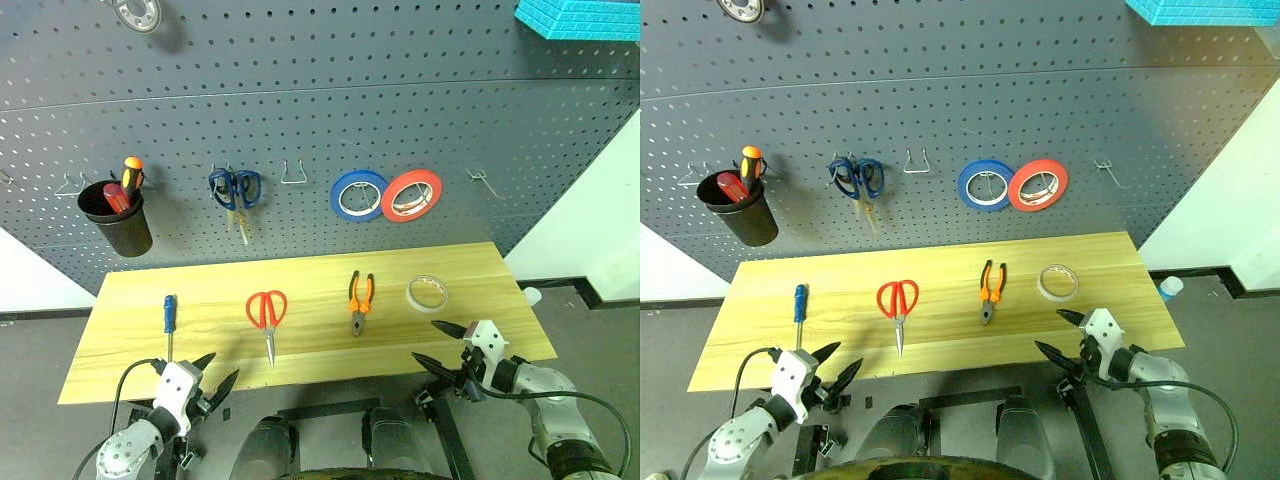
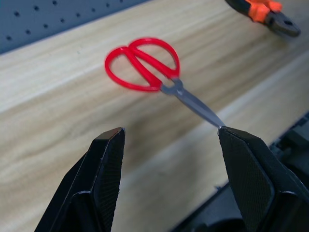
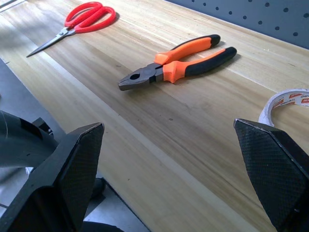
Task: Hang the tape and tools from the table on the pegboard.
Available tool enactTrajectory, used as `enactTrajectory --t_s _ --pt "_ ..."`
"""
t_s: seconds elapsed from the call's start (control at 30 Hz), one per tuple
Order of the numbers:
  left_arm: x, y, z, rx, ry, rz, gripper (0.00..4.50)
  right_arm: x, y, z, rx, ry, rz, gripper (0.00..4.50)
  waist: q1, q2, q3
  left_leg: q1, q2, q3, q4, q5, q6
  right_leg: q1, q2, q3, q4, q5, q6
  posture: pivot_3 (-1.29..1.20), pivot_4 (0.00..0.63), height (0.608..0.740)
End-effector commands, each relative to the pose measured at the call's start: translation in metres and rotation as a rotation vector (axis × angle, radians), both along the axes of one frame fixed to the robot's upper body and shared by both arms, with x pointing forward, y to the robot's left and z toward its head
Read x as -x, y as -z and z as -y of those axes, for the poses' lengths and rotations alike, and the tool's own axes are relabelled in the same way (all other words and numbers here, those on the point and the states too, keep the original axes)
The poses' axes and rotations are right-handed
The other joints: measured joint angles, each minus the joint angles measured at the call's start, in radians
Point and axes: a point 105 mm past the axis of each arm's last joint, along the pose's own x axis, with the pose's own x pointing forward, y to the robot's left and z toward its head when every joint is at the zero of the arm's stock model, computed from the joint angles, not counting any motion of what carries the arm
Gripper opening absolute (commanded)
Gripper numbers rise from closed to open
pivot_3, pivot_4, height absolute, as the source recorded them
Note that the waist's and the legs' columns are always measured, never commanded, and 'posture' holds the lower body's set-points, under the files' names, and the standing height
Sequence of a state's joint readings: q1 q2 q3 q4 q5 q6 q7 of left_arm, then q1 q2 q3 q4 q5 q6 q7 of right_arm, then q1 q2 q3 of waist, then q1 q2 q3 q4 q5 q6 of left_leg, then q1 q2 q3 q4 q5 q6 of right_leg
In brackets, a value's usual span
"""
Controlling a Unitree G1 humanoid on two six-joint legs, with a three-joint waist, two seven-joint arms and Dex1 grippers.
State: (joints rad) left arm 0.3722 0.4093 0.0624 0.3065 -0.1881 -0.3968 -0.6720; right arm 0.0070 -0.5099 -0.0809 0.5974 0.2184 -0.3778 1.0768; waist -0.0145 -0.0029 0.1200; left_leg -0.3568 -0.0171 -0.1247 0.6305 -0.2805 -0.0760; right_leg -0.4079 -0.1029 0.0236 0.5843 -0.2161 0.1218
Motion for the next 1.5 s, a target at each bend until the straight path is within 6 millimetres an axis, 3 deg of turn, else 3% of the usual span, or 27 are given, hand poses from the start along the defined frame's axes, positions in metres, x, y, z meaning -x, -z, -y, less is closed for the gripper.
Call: enactTrajectory --t_s 0.03,0.97,1.27,1.5 --pt "0.000 -0.007 -0.006 -0.009 -0.006 0.027 3.20 -0.004 -0.011 -0.001 0.013 -0.018 0.036 4.50 0.000 0.000 0.000 0.000 0.000 0.000 0.000 0.000 0.000 0.000 0.000 0.000 0.000 0.000 0.000 0.00 0.075 0.740" --pt "0.004 -0.007 -0.005 -0.023 -0.006 0.027 3.20 -0.009 -0.024 -0.010 0.042 -0.024 0.045 4.50 0.002 0.000 0.001 0.000 0.000 0.000 -0.001 0.000 0.000 0.000 0.000 0.000 0.001 0.000 0.000 0.01 0.083 0.740" --pt "0.005 -0.010 -0.003 -0.026 -0.002 0.025 3.20 -0.007 -0.016 -0.003 0.054 0.010 -0.005 4.50 0.002 0.000 0.001 0.000 0.000 0.000 -0.001 0.000 0.000 0.000 0.000 0.000 0.001 0.000 0.000 0.00 0.087 0.740" --pt "-0.010 -0.021 0.004 -0.002 0.036 0.045 3.20 -0.020 -0.013 0.005 0.121 0.038 -0.008 4.50 0.001 0.000 0.001 0.000 0.000 0.000 0.000 0.000 0.000 0.000 0.000 0.000 0.001 0.000 0.000 0.00 0.088 0.740"
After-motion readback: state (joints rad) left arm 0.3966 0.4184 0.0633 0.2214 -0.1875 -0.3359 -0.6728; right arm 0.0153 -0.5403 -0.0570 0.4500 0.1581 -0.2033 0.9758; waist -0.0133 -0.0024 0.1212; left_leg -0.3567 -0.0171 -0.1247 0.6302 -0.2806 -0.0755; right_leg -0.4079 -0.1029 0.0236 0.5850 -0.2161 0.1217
